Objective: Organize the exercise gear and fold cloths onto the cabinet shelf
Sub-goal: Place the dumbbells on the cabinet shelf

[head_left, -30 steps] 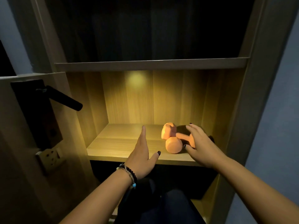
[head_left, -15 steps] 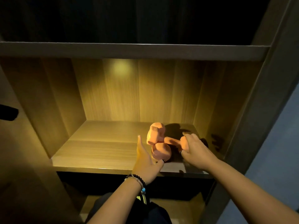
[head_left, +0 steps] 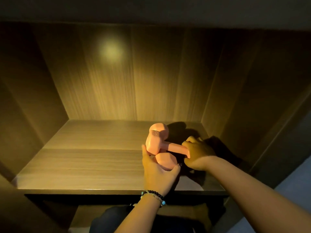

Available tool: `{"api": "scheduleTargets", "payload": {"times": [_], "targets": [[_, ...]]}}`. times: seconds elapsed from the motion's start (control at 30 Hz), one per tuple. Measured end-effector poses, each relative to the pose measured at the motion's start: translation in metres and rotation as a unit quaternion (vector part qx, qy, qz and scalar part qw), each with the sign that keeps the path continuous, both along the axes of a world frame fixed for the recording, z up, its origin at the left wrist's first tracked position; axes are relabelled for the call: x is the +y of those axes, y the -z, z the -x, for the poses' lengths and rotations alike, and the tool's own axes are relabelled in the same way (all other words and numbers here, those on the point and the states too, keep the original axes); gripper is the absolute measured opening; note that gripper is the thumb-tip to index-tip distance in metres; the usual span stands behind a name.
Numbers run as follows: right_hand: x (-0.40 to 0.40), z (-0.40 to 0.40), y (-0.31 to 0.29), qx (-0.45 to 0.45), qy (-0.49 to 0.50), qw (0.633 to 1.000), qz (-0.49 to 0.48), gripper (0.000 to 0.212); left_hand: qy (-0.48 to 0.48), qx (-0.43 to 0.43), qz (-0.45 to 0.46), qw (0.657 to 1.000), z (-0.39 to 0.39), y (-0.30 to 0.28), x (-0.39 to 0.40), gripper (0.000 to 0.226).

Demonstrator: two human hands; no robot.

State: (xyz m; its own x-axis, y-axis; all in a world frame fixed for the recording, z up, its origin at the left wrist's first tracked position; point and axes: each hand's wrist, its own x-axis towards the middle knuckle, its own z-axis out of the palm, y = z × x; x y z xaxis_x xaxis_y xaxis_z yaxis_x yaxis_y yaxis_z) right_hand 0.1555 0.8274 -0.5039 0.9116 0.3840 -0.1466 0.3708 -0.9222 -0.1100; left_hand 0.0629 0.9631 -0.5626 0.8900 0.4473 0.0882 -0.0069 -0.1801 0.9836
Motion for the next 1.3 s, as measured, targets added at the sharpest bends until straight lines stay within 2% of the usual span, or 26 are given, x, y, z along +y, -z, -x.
{"api": "scheduleTargets", "payload": {"times": [0.07, 0.17, 0.3, 0.47, 0.57, 0.63, 0.73, 0.8, 0.87, 0.9, 1.03, 1.2, 1.3], "targets": [[0.006, -0.004, 0.002, -0.048, -0.001, 0.998, 0.027, 0.031, -0.031, 0.001, 0.007, 1.0, -0.001, -0.001, -0.004, 0.139], [0.017, -0.005, 0.012, -0.143, -0.007, 0.986, 0.082, 0.033, -0.045, 0.021, -0.005, 0.999, -0.002, -0.004, -0.008, 0.137], [0.023, 0.0, 0.025, -0.169, 0.01, 0.982, 0.088, 0.036, -0.047, 0.041, -0.018, 0.998, -0.001, -0.009, -0.007, 0.14], [0.024, 0.003, 0.022, -0.122, 0.051, 0.989, 0.062, 0.039, -0.033, 0.07, -0.036, 0.996, 0.006, -0.016, -0.001, 0.134], [0.027, 0.017, 0.019, -0.089, 0.142, 0.986, -0.023, 0.048, -0.002, 0.101, -0.069, 0.992, 0.011, -0.019, 0.009, 0.13], [0.031, 0.029, 0.013, -0.078, 0.189, 0.977, -0.055, 0.049, -0.003, 0.117, -0.101, 0.988, 0.014, -0.02, 0.015, 0.115], [0.04, 0.04, 0.0, -0.013, 0.237, 0.966, -0.099, 0.041, -0.004, 0.136, -0.146, 0.98, 0.019, -0.026, 0.026, 0.074], [0.045, 0.043, -0.006, 0.056, 0.267, 0.944, -0.187, 0.034, 0.017, 0.16, -0.17, 0.972, 0.023, -0.031, 0.037, 0.072], [0.051, 0.051, -0.012, 0.127, 0.302, 0.903, -0.277, 0.034, 0.038, 0.192, -0.204, 0.959, 0.03, -0.04, 0.052, 0.077], [0.053, 0.055, -0.015, 0.147, 0.308, 0.896, -0.284, 0.037, 0.047, 0.212, -0.224, 0.95, 0.035, -0.044, 0.06, 0.079], [0.058, 0.068, -0.019, 0.178, 0.299, 0.906, -0.243, 0.041, 0.053, 0.291, -0.306, 0.905, 0.055, -0.059, 0.091, 0.075], [0.068, 0.075, -0.01, 0.203, 0.273, 0.916, -0.214, 0.032, 0.039, 0.332, -0.454, 0.826, 0.068, -0.07, 0.117, 0.05], [0.075, 0.08, -0.002, 0.232, 0.28, 0.904, -0.226, 0.029, 0.052, 0.329, -0.508, 0.794, 0.08, -0.057, 0.122, 0.059]]}}
